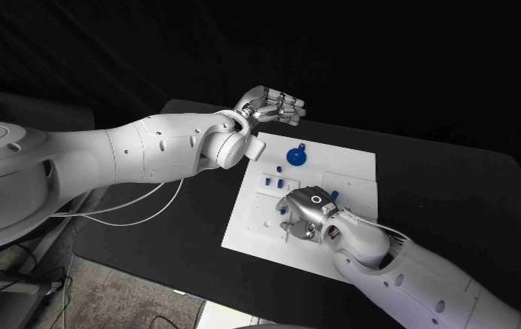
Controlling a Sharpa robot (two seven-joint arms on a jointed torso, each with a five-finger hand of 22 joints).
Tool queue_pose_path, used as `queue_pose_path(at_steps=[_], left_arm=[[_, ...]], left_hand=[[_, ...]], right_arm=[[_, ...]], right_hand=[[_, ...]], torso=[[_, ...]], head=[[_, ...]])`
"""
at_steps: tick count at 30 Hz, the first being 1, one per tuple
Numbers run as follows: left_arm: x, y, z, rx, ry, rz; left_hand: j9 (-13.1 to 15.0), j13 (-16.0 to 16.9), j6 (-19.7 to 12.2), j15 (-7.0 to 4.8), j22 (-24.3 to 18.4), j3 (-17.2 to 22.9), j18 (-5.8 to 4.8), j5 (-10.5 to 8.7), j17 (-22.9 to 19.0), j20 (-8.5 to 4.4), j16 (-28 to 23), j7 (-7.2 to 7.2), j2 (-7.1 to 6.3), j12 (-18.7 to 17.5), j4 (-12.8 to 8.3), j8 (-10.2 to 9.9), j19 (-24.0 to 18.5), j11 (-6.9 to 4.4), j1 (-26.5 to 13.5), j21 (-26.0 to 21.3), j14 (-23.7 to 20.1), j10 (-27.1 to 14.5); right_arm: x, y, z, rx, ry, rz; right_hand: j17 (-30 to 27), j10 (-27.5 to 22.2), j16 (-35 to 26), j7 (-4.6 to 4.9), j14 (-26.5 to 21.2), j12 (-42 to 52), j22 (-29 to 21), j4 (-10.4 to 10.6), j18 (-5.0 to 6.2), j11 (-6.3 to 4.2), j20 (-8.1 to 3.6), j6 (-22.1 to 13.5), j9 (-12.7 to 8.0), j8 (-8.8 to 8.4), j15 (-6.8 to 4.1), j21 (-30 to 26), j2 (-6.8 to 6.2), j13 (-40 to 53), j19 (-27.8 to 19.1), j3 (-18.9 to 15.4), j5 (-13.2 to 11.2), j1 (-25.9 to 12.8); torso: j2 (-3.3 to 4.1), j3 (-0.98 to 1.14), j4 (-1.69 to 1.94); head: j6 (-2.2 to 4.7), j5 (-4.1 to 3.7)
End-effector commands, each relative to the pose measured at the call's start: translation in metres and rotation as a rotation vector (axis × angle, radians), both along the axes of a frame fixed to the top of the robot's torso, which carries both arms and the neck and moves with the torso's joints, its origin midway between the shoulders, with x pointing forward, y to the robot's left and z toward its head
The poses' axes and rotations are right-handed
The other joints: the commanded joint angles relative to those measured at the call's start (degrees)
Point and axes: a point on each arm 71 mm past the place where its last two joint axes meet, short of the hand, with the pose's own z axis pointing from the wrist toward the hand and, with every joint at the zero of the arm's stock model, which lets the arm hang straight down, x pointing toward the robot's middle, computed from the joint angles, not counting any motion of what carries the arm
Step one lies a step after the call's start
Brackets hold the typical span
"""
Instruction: Assemble the parts on the task board
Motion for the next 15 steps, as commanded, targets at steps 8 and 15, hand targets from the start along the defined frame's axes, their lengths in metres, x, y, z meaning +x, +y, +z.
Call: queue_pose_path(at_steps=[8,15], left_arm=[[0.002,0.006,0.002,-0.003,-0.002,0.0],[0.005,0.009,0.001,-0.001,-0.003,0.006]], left_hand=[[-0.1,-0.1,0.2,0.05,-0.1,0.0,0.1,-0.12,0.0,0.2,-0.4,-0.1,-0.12,-0.3,0.3,-0.2,0.3,-0.05,0.5,0.2,-0.4,-0.4],[-0.1,-0.1,0.2,0.04,-0.1,0.0,0.1,-0.12,0.0,0.2,-0.4,-0.1,-0.11,-0.3,0.3,-0.2,0.3,-0.05,0.5,0.2,-0.4,-0.4]], right_arm=[[0.002,-0.026,0.021,0.113,0.006,-0.036],[0.015,-0.057,0.051,0.216,-0.007,-0.101]], right_hand=[[-0.6,1.9,0.6,0.46,0.2,-0.1,-0.1,1.3,0.76,-0.59,0.04,-0.5,-0.1,0.08,0.02,-0.7,0.17,0.0,2.0,-1.8,0.3,1.1],[-0.4,9.9,1.0,1.33,1.1,-0.1,1.0,-3.7,-0.27,-2.46,-1.19,1.9,-0.1,0.07,-1.23,0.6,2.77,-0.1,2.2,5.6,-2.2,-1.7]], torso=[[-0.23,0.33,-0.22],[-0.52,0.55,-0.39]], head=[[0.76,-1.26],[1.87,-3.82]])
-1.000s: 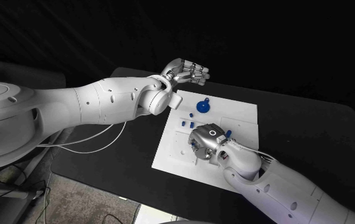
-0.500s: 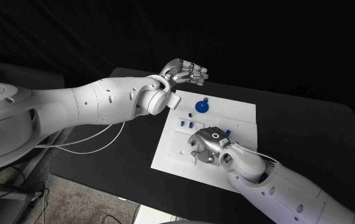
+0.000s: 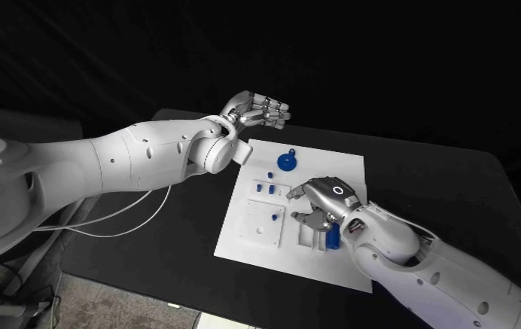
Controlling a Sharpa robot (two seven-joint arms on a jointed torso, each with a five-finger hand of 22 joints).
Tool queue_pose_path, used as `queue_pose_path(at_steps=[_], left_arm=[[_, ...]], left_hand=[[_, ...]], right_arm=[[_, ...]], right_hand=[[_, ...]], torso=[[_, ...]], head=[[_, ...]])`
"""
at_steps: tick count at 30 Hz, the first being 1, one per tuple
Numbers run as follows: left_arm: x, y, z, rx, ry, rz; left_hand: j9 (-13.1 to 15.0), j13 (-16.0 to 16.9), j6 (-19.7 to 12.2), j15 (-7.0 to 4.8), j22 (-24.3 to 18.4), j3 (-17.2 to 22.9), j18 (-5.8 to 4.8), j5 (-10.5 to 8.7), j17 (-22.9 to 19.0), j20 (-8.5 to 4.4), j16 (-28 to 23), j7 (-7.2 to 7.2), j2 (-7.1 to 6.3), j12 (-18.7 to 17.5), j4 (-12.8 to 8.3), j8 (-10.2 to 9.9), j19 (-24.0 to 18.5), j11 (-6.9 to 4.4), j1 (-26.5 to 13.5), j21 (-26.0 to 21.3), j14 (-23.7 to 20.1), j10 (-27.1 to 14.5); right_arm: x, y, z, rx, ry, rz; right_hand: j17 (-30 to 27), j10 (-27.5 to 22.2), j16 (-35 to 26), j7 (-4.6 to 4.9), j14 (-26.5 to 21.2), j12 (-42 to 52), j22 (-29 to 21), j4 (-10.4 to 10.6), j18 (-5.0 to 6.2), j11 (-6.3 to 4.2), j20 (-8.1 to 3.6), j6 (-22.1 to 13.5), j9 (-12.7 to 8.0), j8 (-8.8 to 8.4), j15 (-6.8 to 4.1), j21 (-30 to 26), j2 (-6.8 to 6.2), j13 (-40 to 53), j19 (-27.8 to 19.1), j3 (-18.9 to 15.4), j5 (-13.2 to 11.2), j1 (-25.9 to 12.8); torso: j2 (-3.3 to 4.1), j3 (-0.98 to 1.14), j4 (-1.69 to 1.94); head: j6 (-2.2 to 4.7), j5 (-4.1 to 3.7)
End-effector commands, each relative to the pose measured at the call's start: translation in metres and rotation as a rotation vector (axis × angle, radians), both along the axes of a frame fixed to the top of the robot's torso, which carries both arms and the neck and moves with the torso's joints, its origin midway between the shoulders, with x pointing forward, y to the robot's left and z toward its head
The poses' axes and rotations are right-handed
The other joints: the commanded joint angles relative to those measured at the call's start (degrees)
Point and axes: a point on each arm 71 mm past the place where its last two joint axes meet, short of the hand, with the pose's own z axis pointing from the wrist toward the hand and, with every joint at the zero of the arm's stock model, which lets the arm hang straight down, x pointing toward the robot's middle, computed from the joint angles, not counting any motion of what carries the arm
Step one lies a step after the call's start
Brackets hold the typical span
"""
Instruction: Assemble the parts on the task board
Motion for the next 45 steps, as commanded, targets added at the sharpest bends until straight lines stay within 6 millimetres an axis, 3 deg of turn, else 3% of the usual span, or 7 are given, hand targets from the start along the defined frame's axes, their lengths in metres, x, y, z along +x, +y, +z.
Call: queue_pose_path(at_steps=[1,6,12,16,23,35,45], left_arm=[[0.001,-0.001,0.001,-0.01,-0.003,-0.018],[0.004,0.002,-0.002,-0.006,-0.008,-0.01],[0.006,0.009,-0.011,-0.008,-0.001,0.014],[0.006,0.011,-0.023,-0.015,0.015,0.024],[0.006,0.014,-0.036,-0.028,0.035,0.035],[0.008,0.01,-0.04,-0.041,0.048,0.027],[0.009,0.003,-0.041,-0.047,0.057,0.016]], left_hand=[[0.0,-0.1,0.3,-0.09,-0.4,-0.1,0.14,-0.09,0.0,0.21,-0.4,-0.07,-0.01,-0.3,0.3,-0.1,0.4,-0.07,0.6,0.2,-0.2,-0.3],[0.0,-0.1,0.4,-0.16,-0.4,0.0,0.15,-0.08,0.0,0.14,-0.4,-0.12,0.11,-0.3,0.3,-0.1,0.5,-0.14,0.6,0.2,0.0,-0.1],[0.0,-0.1,0.5,-0.2,-0.4,0.0,0.15,-0.05,0.0,0.1,-0.4,-0.14,0.1,-0.3,0.3,-0.1,0.5,-0.17,0.6,0.3,0.1,0.0],[-0.1,-0.1,0.5,-0.22,-0.5,0.0,0.13,0.02,0.0,0.07,-0.4,-0.14,0.24,-0.3,0.3,-0.1,0.5,-0.19,0.6,0.3,0.1,0.1],[0.0,-0.1,0.5,-0.25,-0.5,0.1,0.12,0.05,0.0,0.04,-0.4,-0.14,0.3,-0.3,0.2,-0.1,0.5,-0.22,0.5,0.3,0.2,0.1],[-0.1,-0.1,0.5,-0.25,-0.6,0.1,0.06,0.04,-0.1,0.01,-0.4,-0.1,0.44,-0.3,-0.2,-0.1,0.5,-0.24,0.2,0.4,0.2,0.2],[0.0,-0.1,0.4,-0.23,-0.7,0.2,0.06,0.04,0.0,0.02,-0.4,-0.1,0.47,-0.3,-0.3,-0.1,0.5,-0.23,0.2,0.4,0.1,0.2]], right_arm=[[0.005,-0.014,0.013,0.083,0.019,-0.031],[0.024,-0.047,0.023,0.082,0.091,-0.081],[0.04,-0.079,0.024,0.072,0.125,-0.128],[0.047,-0.092,0.021,0.084,0.158,-0.146],[0.052,-0.09,0.013,0.044,0.184,-0.141],[0.054,-0.073,-0.007,-0.073,0.212,-0.13],[0.051,-0.056,-0.026,-0.16,0.206,-0.124]], right_hand=[[0.4,2.8,0.3,0.4,0.4,-0.1,0.7,-2.2,-0.83,-0.55,-0.93,1.1,0.1,0.1,-0.44,0.9,0.21,0.0,2.1,4.9,-0.6,-2.0],[0.6,2.8,-0.1,1.17,-0.1,-0.1,1.2,-3.7,-1.03,-0.39,-1.26,-0.5,0.0,0.07,-0.6,1.2,-0.11,0.0,1.4,8.6,-1.2,-3.6],[0.8,1.7,-0.3,1.33,0.1,0.0,1.2,-2.3,-0.82,-0.14,-0.9,-1.3,0.0,0.09,-0.32,0.4,-0.49,0.0,1.7,1.2,-1.1,-3.0],[1.1,0.7,-0.1,1.43,0.3,0.1,1.1,0.9,-0.57,0.02,-0.68,-1.7,0.1,0.12,-0.1,0.2,1.9,0.1,2.0,-10.3,-4.5,-0.2],[1.1,-2.2,-0.3,1.05,0.0,0.1,0.8,3.4,-0.14,0.45,-0.31,-3.7,0.0,0.12,0.19,-0.3,1.11,0.0,1.9,-14.1,-3.7,1.6],[1.1,-3.1,-0.1,0.33,-0.2,0.1,0.8,4.5,-0.05,0.58,-0.14,-8.4,-0.2,-0.11,0.33,-0.7,0.01,0.0,1.9,-14.1,-2.9,2.7],[1.1,-1.5,-0.1,0.13,0.0,0.0,1.3,0.5,-0.49,0.24,-0.51,-7.6,-0.1,-0.06,0.02,-0.5,2.06,0.0,2.0,-11.5,-3.7,1.8]], torso=[[-0.27,0.2,-0.14],[-0.9,0.4,-0.46],[-1.77,1.02,-0.97],[-2.86,1.6,-1.08],[-4.13,2.1,-1.43],[-5.28,1.95,-1.17],[-5.09,1.91,-1.17]], head=[[0.86,-1.68],[1.93,-3.87],[2.65,-4.94],[2.01,-5.11],[0.51,-5.75],[-1.42,-5.84],[-1.19,-6.0]])
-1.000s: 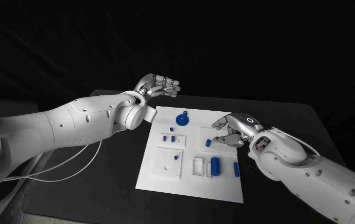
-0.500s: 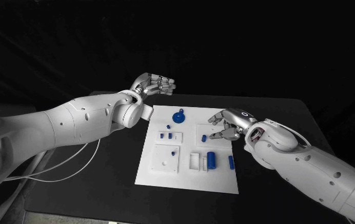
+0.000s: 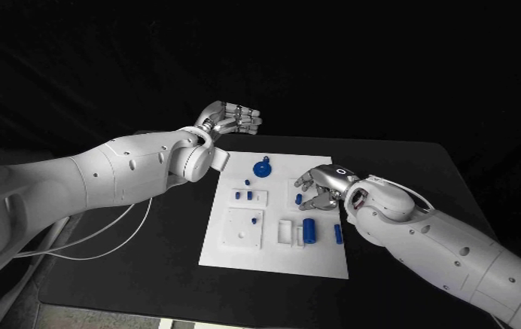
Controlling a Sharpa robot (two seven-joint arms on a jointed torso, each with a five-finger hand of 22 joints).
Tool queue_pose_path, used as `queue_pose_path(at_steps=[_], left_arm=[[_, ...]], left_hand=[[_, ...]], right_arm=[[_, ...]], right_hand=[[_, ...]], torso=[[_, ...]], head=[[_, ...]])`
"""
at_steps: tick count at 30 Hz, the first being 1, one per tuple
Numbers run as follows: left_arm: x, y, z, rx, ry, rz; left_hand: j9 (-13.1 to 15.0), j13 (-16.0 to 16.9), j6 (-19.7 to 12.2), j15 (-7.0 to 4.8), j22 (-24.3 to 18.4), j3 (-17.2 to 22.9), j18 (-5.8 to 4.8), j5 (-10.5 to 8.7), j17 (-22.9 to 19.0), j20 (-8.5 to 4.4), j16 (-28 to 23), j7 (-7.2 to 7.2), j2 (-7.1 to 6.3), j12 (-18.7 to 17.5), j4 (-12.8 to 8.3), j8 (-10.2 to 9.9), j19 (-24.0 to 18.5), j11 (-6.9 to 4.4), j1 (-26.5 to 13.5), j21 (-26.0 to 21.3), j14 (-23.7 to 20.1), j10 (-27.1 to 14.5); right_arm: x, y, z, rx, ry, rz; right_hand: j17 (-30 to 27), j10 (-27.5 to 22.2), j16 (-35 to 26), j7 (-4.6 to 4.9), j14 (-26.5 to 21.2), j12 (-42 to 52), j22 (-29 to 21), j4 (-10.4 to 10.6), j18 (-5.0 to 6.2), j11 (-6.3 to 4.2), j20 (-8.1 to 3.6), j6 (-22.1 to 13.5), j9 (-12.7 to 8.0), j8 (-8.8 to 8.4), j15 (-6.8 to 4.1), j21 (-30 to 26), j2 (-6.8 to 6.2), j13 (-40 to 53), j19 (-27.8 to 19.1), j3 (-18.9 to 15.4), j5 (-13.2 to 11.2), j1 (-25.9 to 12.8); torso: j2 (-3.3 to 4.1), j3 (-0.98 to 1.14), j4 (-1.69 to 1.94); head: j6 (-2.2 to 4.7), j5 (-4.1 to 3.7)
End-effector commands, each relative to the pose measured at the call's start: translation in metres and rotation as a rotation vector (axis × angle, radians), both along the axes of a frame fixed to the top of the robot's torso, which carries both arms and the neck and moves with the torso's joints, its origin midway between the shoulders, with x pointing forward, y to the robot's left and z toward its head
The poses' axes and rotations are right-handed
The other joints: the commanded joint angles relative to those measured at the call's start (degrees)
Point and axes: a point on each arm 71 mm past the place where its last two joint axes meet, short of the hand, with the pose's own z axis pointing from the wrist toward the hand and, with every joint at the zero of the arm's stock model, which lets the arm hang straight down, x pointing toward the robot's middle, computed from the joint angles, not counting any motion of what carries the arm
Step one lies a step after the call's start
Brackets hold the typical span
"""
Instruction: Assemble the parts on the task board
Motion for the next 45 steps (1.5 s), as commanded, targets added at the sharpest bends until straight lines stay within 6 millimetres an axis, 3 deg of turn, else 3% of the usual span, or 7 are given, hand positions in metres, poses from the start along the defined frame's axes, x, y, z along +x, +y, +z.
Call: queue_pose_path(at_steps=[1,10,19,27,32,41,45], left_arm=[[0.0,-0.004,0.0,-0.022,-0.001,-0.019],[-0.001,-0.008,0.0,-0.026,0.003,-0.028],[-0.003,-0.012,0.0,-0.031,0.01,-0.041],[-0.005,-0.014,0.0,-0.034,0.014,-0.048],[-0.006,-0.014,0.0,-0.035,0.017,-0.051],[-0.006,-0.015,0.0,-0.037,0.024,-0.056],[-0.006,-0.014,-0.001,-0.052,0.04,-0.052]], left_hand=[[0.0,-0.1,0.3,-0.23,-0.1,0.2,0.05,0.04,-0.1,-0.19,-0.4,0.06,0.25,-0.3,-0.3,-0.1,0.3,-0.23,0.0,0.2,0.1,0.2],[0.0,-0.1,0.3,-0.23,-0.1,0.2,0.05,0.04,-0.1,-0.19,-0.4,0.06,0.25,-0.3,-0.3,-0.1,0.3,-0.23,0.0,0.2,0.1,0.2],[0.0,-0.1,0.2,-0.21,-0.2,0.1,0.06,0.07,-0.1,-0.16,-0.4,0.08,0.36,-0.3,-0.3,-0.1,0.2,-0.21,-0.1,0.2,0.0,0.1],[0.0,-0.1,0.2,-0.21,-0.2,0.1,0.06,0.07,-0.1,-0.16,-0.4,0.08,0.36,-0.3,-0.3,-0.1,0.2,-0.21,-0.1,0.2,0.0,0.1],[0.0,-0.1,0.2,-0.21,-0.2,0.1,0.06,0.07,-0.1,-0.16,-0.4,0.08,0.36,-0.3,-0.3,-0.1,0.2,-0.21,-0.1,0.2,0.0,0.1],[0.0,-0.1,0.2,-0.19,-0.3,0.1,0.06,0.08,-0.1,-0.14,-0.4,0.05,0.41,-0.3,-0.3,-0.1,0.2,-0.2,-0.1,0.2,0.0,0.1],[0.0,-0.1,0.3,-0.17,-0.4,0.0,0.05,0.04,-0.1,-0.11,-0.4,0.03,0.53,-0.3,-0.2,-0.1,0.2,-0.18,-0.3,0.2,0.0,0.0]], right_arm=[[0.0,0.002,-0.006,-0.085,-0.018,0.001],[0.004,0.008,-0.012,-0.121,-0.076,-0.028],[0.007,0.011,-0.013,-0.121,-0.113,-0.047],[0.008,0.012,-0.014,-0.129,-0.11,-0.048],[0.007,0.014,-0.015,-0.127,-0.101,-0.041],[0.007,0.014,-0.016,-0.151,-0.097,-0.036],[0.007,0.014,-0.016,-0.164,-0.097,-0.038]], right_hand=[[0.0,0.5,-0.1,0.04,0.2,0.0,0.1,-1.4,0.41,0.0,0.06,0.4,0.0,-0.05,-0.05,0.1,0.65,0.0,2.0,0.9,-0.4,-0.5],[0.0,1.4,-0.1,0.35,0.5,0.0,0.3,-4.9,0.35,-0.12,0.12,3.1,0.0,0.0,0.04,0.7,1.09,0.0,2.1,8.1,-2.2,-3.0],[0.0,2.6,0.2,0.43,0.7,0.0,0.3,-4.7,0.37,-0.33,-0.01,6.0,0.1,0.07,-0.14,1.3,0.33,-0.1,2.1,16.2,-4.3,-4.9],[0.2,3.6,0.3,0.21,0.8,0.0,0.4,-4.3,0.2,-0.61,-0.13,7.6,0.1,0.14,-0.24,1.6,0.13,-0.1,2.1,19.2,-4.9,-5.6],[0.3,7.0,0.3,0.16,0.9,0.1,0.7,-3.9,-0.34,-1.44,-0.33,10.8,0.3,0.19,-0.49,2.0,1.02,0.1,2.0,20.5,-6.0,-5.8],[1.0,13.0,0.4,-1.23,0.7,0.0,2.2,-4.2,-1.4,-3.52,-2.16,16.2,0.8,0.2,-2.36,3.0,3.12,0.3,1.6,22.1,-7.4,-4.4],[1.3,13.5,0.2,-1.27,0.7,0.1,3.0,-4.4,-1.8,-3.68,-2.51,16.7,0.8,0.2,-2.54,3.2,3.31,0.3,1.4,22.2,-7.5,-4.1]], torso=[[0.17,-0.09,0.08],[0.43,-0.13,0.32],[0.71,-0.31,0.92],[0.97,-0.48,1.24],[1.11,-0.49,1.31],[1.12,-0.52,1.3],[1.16,-0.54,1.22]], head=[[0.14,-0.18],[0.24,-0.21],[0.06,-0.53],[-0.04,-0.6],[-0.13,-0.62],[-0.44,-0.45],[-0.39,-0.34]])
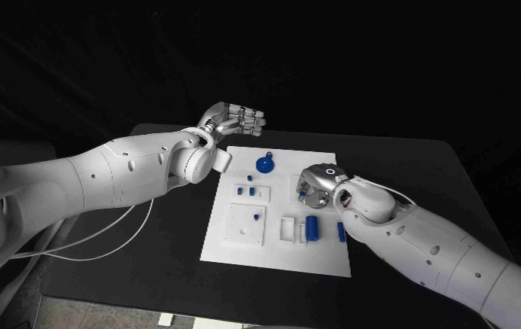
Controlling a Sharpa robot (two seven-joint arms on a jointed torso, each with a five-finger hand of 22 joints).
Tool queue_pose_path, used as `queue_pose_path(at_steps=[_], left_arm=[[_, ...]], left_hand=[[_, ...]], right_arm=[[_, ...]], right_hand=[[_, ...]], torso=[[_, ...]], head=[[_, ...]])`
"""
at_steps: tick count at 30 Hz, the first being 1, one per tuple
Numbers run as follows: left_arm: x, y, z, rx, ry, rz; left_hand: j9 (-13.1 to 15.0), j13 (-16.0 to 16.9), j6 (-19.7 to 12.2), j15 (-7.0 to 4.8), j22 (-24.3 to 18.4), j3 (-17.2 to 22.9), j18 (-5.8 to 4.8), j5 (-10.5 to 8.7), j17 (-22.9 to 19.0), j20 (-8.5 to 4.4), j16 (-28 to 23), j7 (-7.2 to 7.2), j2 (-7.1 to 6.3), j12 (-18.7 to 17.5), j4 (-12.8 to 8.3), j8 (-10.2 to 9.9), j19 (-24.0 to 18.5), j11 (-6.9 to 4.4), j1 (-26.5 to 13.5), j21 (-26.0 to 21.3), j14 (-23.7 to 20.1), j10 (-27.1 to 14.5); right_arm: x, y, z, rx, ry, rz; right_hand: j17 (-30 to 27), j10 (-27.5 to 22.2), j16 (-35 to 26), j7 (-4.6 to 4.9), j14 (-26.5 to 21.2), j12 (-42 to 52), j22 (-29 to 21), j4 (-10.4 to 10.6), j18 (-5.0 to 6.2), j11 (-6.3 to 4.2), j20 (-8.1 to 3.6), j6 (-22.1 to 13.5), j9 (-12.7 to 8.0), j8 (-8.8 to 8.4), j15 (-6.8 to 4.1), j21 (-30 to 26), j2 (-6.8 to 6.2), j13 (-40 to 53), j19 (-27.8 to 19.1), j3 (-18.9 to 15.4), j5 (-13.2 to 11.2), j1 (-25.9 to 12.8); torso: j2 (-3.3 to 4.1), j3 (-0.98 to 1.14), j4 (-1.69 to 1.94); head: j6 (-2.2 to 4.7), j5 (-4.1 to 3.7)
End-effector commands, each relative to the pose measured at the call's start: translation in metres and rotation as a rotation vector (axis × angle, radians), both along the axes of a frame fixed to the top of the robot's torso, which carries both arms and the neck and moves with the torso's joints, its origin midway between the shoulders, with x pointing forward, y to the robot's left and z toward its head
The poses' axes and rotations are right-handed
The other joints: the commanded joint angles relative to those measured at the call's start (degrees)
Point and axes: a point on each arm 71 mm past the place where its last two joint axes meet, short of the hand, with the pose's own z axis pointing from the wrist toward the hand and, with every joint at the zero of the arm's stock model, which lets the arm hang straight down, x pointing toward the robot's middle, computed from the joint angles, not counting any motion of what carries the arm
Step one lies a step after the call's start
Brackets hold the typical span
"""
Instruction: Assemble the parts on the task board
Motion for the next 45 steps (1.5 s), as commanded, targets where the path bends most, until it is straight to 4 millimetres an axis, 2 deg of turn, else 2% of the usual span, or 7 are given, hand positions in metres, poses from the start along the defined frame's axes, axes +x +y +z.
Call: queue_pose_path(at_steps=[1,14,20,27,32,37,45], left_arm=[[0.0,-0.002,0.0,-0.029,0.022,-0.012],[-0.001,-0.001,-0.002,-0.03,0.05,-0.023],[-0.001,-0.001,-0.002,-0.03,0.057,-0.029],[-0.001,0.003,-0.003,-0.036,0.067,-0.029],[0.0,0.005,-0.003,-0.034,0.063,-0.021],[0.0,0.004,-0.002,-0.034,0.058,-0.023],[0.001,-0.003,-0.002,-0.019,0.044,-0.032]], left_hand=[[0.0,-0.1,0.3,-0.16,-0.1,0.0,0.05,0.05,-0.1,-0.11,-0.4,0.02,0.32,-0.3,-0.2,-0.1,0.2,-0.18,-0.1,0.2,0.0,0.0],[0.0,-0.1,0.1,0.14,-0.5,-0.3,-0.01,-0.12,-0.1,0.17,-0.4,0.1,0.24,-0.3,0.1,-0.1,-0.1,0.09,-0.3,0.0,-0.9,-0.8],[0.0,-0.1,0.1,0.15,-0.7,-0.4,0.05,-0.09,-0.1,0.21,-0.4,0.08,0.32,-0.3,0.3,-0.1,-0.1,0.08,-0.3,-0.1,-0.9,-0.9],[0.0,-0.1,0.1,0.16,-1.0,-0.6,0.1,-0.08,-0.1,0.26,-0.4,0.08,0.44,-0.3,0.5,-0.1,0.0,0.09,-0.4,-0.1,-0.8,-0.9],[0.0,-0.1,0.2,0.12,-1.7,-0.8,0.13,-0.04,-0.1,0.23,-0.4,0.03,0.52,-0.2,0.6,-0.1,0.2,0.05,-0.1,-0.1,-0.8,-0.8],[0.0,-0.1,0.2,0.08,-1.8,-0.7,0.13,0.0,-0.1,0.2,-0.4,0.03,0.5,-0.3,0.6,-0.1,0.3,0.03,0.0,0.0,-0.7,-0.7],[0.0,-0.1,0.1,0.12,-2.1,-1.1,0.06,-0.24,-0.1,0.25,-0.4,-0.01,0.38,-0.2,1.0,-0.1,0.3,0.02,-0.5,0.0,-0.7,-0.7]], right_arm=[[-0.001,0.0,-0.002,-0.041,0.002,0.004],[-0.001,0.001,-0.003,-0.054,-0.028,-0.002],[-0.004,0.004,0.004,-0.018,-0.059,0.007],[-0.006,0.006,0.026,0.032,-0.07,0.01],[-0.009,0.012,0.05,0.083,-0.101,0.026],[-0.015,0.023,0.064,0.123,-0.116,0.057],[-0.029,0.053,0.073,0.164,-0.106,0.133]], right_hand=[[0.2,0.6,-0.1,0.06,0.0,0.4,0.4,-0.4,0.01,0.03,-0.43,0.4,0.1,0.03,-0.55,0.4,0.75,0.2,1.3,0.6,-0.1,0.7],[0.9,1.8,-0.4,-0.02,0.1,0.6,2.9,-1.1,0.23,-0.15,-0.51,1.3,0.2,0.26,-0.7,0.8,-0.23,0.4,1.0,3.4,1.6,1.9],[1.6,3.9,-0.1,-0.54,0.2,0.4,5.0,-1.0,0.26,-0.49,-0.91,3.1,0.7,0.07,-1.03,1.8,-2.22,0.3,0.7,8.0,3.5,1.9],[1.9,4.4,-0.2,-0.72,0.2,0.4,6.4,-1.0,0.29,-0.63,-1.06,3.8,0.7,0.04,-1.18,2.0,-2.61,0.3,0.5,8.4,3.3,2.1],[2.1,4.6,-0.3,-0.78,0.2,0.4,7.1,-1.0,0.3,-0.69,-1.09,4.0,0.7,0.06,-1.23,1.8,-2.71,0.3,0.5,8.5,3.3,2.1],[2.1,4.7,-0.3,-0.8,0.2,0.3,7.2,-1.0,0.29,-0.71,-1.1,4.1,0.7,0.06,-1.25,1.8,-2.71,0.3,0.5,8.4,3.3,2.0],[2.1,4.6,-0.4,-0.79,0.3,0.3,7.4,-0.9,0.25,-0.71,-1.12,4.1,0.7,0.04,-1.26,1.5,-2.5,0.2,0.7,8.4,3.8,1.8]], torso=[[0.07,-0.04,-0.07],[0.17,0.02,-0.01],[0.13,0.04,-0.15],[0.03,-0.16,-0.07],[0.14,0.0,-0.31],[0.18,-0.21,-0.08],[0.14,-0.2,0.16]], head=[[0.01,0.13],[-0.35,0.64],[-0.44,0.9],[-0.44,1.72],[-0.44,2.53],[-0.41,3.06],[-0.81,4.79]])
